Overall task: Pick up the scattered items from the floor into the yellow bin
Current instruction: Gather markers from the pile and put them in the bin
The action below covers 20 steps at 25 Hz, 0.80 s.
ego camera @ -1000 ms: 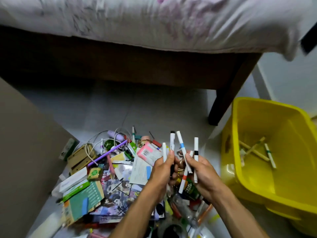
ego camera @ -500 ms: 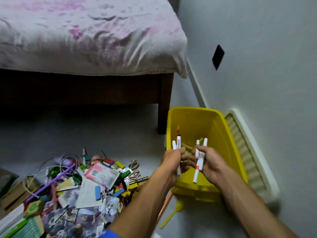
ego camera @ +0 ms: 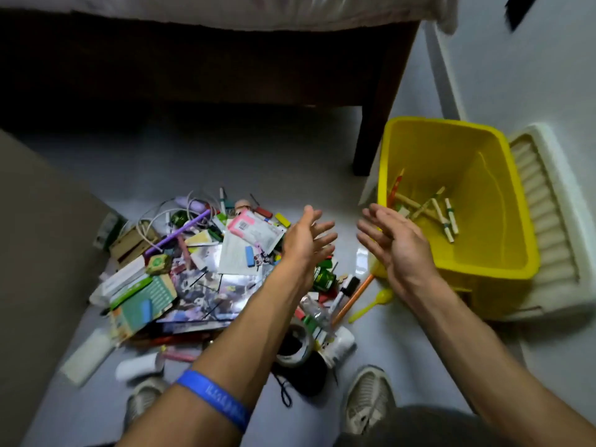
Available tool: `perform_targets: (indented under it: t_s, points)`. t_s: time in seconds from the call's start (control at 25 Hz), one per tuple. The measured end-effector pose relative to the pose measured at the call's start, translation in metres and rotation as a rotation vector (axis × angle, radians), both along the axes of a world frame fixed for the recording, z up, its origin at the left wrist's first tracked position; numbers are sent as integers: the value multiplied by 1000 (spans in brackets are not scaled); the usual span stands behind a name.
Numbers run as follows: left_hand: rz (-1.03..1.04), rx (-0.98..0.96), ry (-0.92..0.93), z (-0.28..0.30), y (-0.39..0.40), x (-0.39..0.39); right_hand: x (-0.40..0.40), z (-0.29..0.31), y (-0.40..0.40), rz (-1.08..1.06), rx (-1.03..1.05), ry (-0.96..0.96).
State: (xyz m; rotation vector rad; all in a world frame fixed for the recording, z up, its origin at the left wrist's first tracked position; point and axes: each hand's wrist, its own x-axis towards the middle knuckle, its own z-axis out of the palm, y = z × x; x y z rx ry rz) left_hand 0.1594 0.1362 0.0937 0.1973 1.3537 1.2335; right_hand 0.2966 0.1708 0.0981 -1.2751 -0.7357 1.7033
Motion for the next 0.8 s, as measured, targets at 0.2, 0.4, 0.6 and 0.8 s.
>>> perform_targets:
  t_s: [0.2,0.4,0.6,0.8]
  points:
    - [-115,-181,220,-54,-58,-22,-16,-49,-53,216,-183,-209]
    - [-551,-174,581,-118,-68,5,21,-128,-50,227,-239,-672]
    - [-964,-136,1217,-168,-48,44,60,-181,-50,582,103,-1467]
    - [-990,-185,1280,-188,-46,50,68,-206,-59,888,290,-1588]
